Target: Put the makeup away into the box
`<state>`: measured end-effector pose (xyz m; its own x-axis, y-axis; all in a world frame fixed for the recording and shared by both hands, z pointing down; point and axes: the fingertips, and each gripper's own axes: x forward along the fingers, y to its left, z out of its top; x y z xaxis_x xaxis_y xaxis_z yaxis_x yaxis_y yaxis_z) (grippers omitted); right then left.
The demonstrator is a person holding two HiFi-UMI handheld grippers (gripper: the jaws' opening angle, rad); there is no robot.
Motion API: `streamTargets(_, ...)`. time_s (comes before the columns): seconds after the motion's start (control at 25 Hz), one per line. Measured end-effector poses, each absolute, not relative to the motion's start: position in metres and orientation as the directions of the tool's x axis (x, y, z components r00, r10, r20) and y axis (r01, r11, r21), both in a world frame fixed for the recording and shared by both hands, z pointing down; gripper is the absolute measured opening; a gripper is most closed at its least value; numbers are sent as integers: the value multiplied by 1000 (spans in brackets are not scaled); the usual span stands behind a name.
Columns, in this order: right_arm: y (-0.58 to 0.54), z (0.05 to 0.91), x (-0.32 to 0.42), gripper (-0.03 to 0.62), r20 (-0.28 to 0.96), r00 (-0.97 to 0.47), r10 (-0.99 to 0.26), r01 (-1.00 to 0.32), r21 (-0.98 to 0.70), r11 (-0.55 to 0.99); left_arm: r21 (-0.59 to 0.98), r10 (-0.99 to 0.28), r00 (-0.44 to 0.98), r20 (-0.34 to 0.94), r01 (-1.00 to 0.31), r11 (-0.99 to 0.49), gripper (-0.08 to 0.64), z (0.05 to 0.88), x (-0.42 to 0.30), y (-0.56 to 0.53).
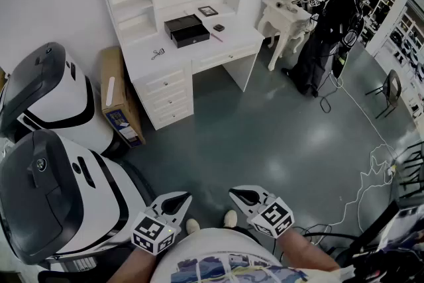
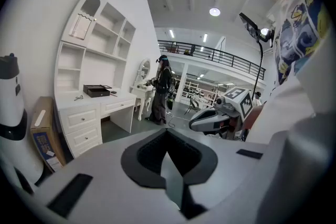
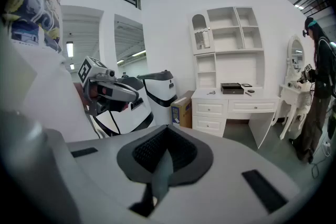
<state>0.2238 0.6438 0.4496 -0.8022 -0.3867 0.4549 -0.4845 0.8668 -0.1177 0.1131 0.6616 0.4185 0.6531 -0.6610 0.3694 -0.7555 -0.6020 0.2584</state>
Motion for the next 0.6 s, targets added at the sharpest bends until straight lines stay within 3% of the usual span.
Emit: streamTargets(0.6, 653, 460, 170, 25, 496, -770, -402, -512, -103, 853, 298, -636, 678, 369, -734, -610, 14, 444, 56, 674)
